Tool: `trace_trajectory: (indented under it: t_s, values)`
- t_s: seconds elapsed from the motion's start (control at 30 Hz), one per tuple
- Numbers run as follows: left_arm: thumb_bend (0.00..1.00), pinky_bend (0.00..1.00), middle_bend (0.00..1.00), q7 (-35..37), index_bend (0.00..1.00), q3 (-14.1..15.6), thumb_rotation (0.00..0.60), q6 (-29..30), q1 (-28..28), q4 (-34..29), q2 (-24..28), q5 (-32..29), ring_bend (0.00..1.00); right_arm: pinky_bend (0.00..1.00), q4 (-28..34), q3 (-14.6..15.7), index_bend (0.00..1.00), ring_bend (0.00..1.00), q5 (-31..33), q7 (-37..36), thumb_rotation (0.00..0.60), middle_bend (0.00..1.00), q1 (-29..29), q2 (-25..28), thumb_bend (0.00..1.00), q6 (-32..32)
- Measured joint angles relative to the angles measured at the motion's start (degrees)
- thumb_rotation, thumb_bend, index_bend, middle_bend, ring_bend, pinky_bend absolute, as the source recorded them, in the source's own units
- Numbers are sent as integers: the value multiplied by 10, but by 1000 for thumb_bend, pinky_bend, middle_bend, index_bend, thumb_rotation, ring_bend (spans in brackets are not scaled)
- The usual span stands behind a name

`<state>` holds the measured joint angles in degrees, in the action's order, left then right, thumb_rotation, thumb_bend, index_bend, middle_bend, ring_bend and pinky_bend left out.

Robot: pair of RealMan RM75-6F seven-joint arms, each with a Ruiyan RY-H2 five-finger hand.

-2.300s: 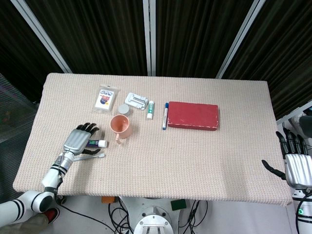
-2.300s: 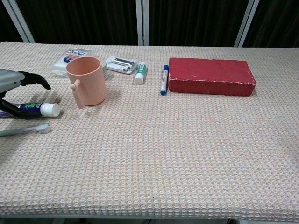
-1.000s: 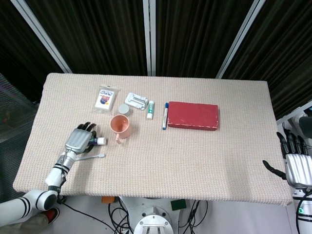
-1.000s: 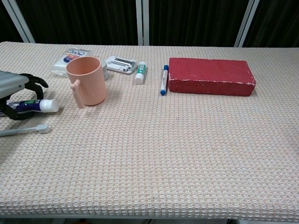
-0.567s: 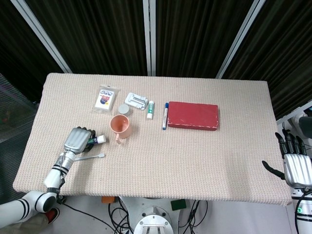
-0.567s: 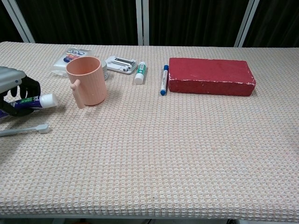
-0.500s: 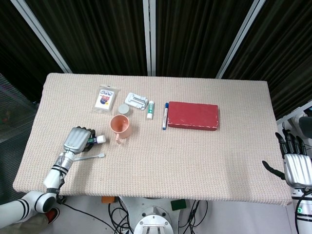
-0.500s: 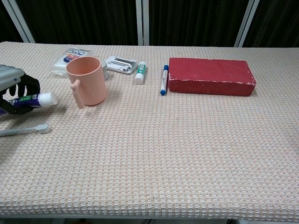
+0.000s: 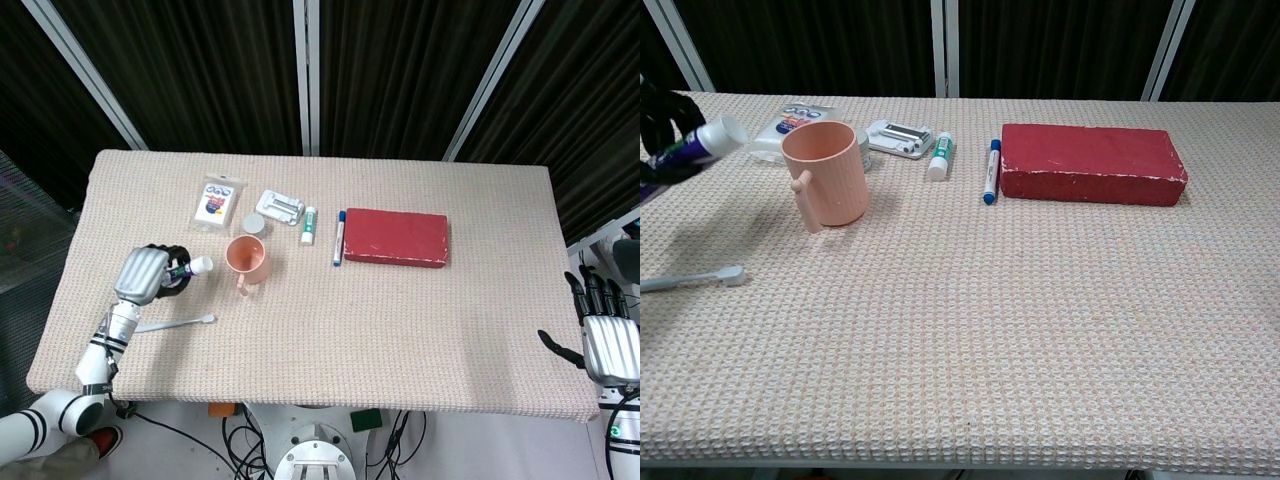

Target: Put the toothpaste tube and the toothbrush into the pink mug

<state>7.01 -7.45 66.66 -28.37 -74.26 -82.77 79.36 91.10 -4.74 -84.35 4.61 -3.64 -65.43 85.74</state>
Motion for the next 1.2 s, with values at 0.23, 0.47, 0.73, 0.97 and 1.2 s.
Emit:
trace_trajectory:
  t_s: [0.23,0.47,0.73,0.97,1.2]
  values:
    - [318,521,682,133,675,-61,600,2,-16,-49,62,-7,527,0,0,2,0,0,-7,-11,491,0,-1,5,457,0]
    - [321,509,715,208,710,-107,600,-16,-44,-116,65,-40,541,0,-1,-4,0,0,0,-8,491,0,-4,2,456,-2]
    - [321,502,716,212,710,-126,600,-9,-73,-100,-38,-71,541,0,-3,-7,0,0,-5,-27,490,0,-7,8,462,-1]
    - [321,501,716,239,710,-137,600,5,-95,-30,-127,-81,541,0,-11,-5,0,0,-2,-37,490,0,-4,9,463,-1]
    - [321,494,716,252,709,-134,600,-1,-104,44,-176,-89,539,0,-13,-6,0,0,0,-39,491,0,-5,10,463,-1]
